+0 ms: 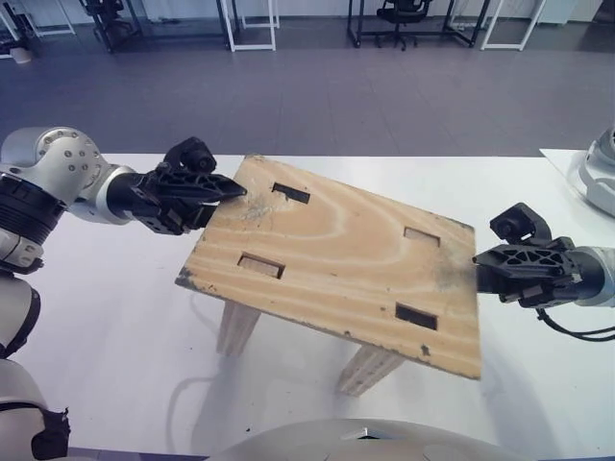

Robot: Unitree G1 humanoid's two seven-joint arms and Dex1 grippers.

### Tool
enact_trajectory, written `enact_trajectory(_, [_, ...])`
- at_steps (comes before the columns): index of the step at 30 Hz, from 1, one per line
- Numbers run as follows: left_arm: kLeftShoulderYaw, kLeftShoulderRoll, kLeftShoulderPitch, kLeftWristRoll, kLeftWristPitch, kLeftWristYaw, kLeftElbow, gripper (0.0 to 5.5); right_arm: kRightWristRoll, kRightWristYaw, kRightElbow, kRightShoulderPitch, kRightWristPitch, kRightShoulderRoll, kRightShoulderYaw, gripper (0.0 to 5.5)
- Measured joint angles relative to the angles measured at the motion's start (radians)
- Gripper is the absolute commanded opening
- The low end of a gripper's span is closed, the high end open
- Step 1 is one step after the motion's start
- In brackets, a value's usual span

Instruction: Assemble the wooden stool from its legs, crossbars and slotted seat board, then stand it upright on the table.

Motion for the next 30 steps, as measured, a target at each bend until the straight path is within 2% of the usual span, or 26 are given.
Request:
enact_trajectory(2, [0.035, -0.019, 0.036, 0.092, -0.031, -0.006, 0.026, 2.91, 0.000, -0.059, 0.028, 0.022, -0.002, 0.019, -0.056, 3.37])
enact_trajectory(9, [0.115, -0.006, 0.149, 0.386, -0.325, -0.026, 0.164, 4.32, 0.002, -0.241, 0.102, 0.112, -0.028, 0.074, -0.270, 4.88])
enact_trajectory(10, [0.129, -0.008, 0.147, 0.414, -0.352, -0.026, 0.204, 4.47, 0.001, -0.277, 0.106, 0.133, -0.053, 0.085, -0.303, 4.94])
enact_trajectory(12, [0.199, -0.054, 0.111, 0.491, -0.420, -0.023, 0.352, 4.71, -0.056, -0.372, 0.098, 0.179, -0.185, 0.139, -0.419, 4.94])
enact_trajectory(14, [0.322, -0.108, 0.013, 0.556, -0.563, 0.017, 0.495, 4.88, -0.283, -0.486, 0.034, 0.231, -0.429, 0.247, -0.520, 4.94])
enact_trajectory(16, [0.436, -0.155, 0.020, 0.606, -0.779, 0.165, 0.554, 4.88, -0.524, -0.572, -0.017, 0.258, -0.657, 0.346, -0.548, 4.94])
enact_trajectory(18, [0.546, -0.193, 0.101, 0.639, -1.019, 0.349, 0.553, 4.88, -0.679, -0.664, -0.012, 0.266, -0.826, 0.446, -0.574, 4.94])
enact_trajectory(22, [0.832, -0.346, 0.490, 0.701, -1.507, 0.813, 0.376, 4.88, -1.037, -0.790, 0.144, 0.259, -1.187, 0.614, -0.600, 4.94])
enact_trajectory(25, [0.862, -0.485, 0.722, 0.860, -1.690, 1.037, 0.195, 4.88, -1.340, -0.846, 0.338, 0.263, -1.423, 0.671, -0.547, 4.94])
enact_trajectory(30, [0.900, -0.530, 0.757, 0.954, -1.724, 1.121, 0.089, 4.88, -1.506, -0.874, 0.428, 0.181, -1.575, 0.723, -0.547, 4.94])
